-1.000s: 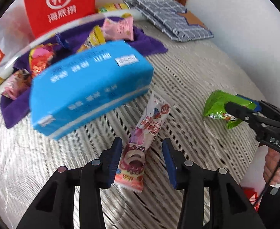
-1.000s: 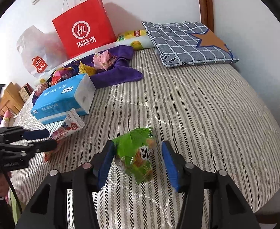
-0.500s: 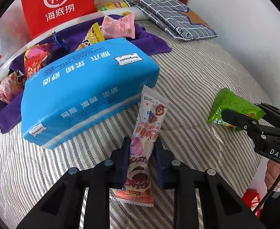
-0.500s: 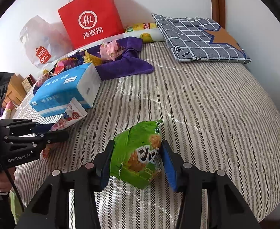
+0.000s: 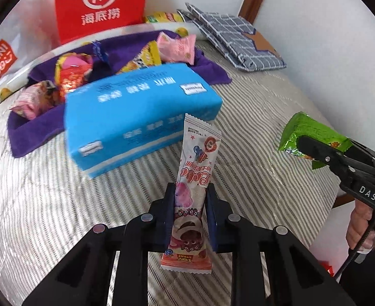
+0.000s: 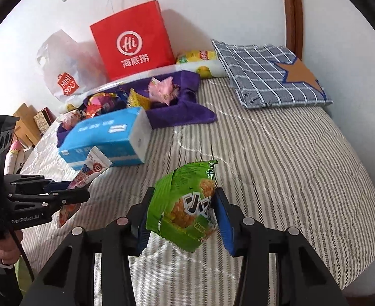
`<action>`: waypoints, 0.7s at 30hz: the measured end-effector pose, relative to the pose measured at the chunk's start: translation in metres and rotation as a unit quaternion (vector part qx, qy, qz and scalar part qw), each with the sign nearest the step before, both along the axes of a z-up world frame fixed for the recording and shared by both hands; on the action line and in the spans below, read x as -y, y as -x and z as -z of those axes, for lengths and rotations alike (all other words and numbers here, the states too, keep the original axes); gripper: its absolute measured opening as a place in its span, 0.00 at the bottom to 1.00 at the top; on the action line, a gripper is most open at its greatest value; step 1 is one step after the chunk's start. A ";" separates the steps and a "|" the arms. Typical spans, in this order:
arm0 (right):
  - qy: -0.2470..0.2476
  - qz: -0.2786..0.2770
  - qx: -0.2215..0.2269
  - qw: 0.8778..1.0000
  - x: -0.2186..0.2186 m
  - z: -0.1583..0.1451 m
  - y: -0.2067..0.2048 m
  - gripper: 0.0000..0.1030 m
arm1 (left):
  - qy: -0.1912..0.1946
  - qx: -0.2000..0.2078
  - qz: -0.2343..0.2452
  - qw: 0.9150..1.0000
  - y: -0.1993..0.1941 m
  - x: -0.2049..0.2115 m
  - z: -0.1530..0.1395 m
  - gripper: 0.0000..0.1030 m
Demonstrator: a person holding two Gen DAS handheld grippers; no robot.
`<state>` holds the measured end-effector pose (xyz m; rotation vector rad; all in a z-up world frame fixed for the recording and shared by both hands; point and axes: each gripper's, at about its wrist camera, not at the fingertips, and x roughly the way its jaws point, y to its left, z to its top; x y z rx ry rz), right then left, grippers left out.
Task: Organize snacks
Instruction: 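Carry the long packet in the left tool while the right carries the green bag to the towel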
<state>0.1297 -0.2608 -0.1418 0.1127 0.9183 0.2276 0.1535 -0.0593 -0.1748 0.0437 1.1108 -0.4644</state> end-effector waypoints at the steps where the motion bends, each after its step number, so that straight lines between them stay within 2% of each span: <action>1: 0.001 -0.002 0.003 1.000 -0.004 -0.003 0.000 0.41 | 0.002 0.004 -0.004 1.000 0.003 -0.005 -0.005 0.22; 8: -0.003 -0.012 0.026 1.000 -0.027 -0.029 -0.012 0.41 | 0.020 0.013 -0.036 0.999 0.000 -0.032 -0.035 0.22; 15: -0.007 -0.021 0.048 0.999 -0.048 -0.055 -0.038 0.41 | 0.029 0.027 -0.070 0.997 -0.023 -0.056 -0.065 0.22; 21: -0.008 -0.026 0.057 0.998 -0.057 -0.066 -0.062 0.40 | 0.033 0.035 -0.086 0.995 -0.043 -0.069 -0.078 0.22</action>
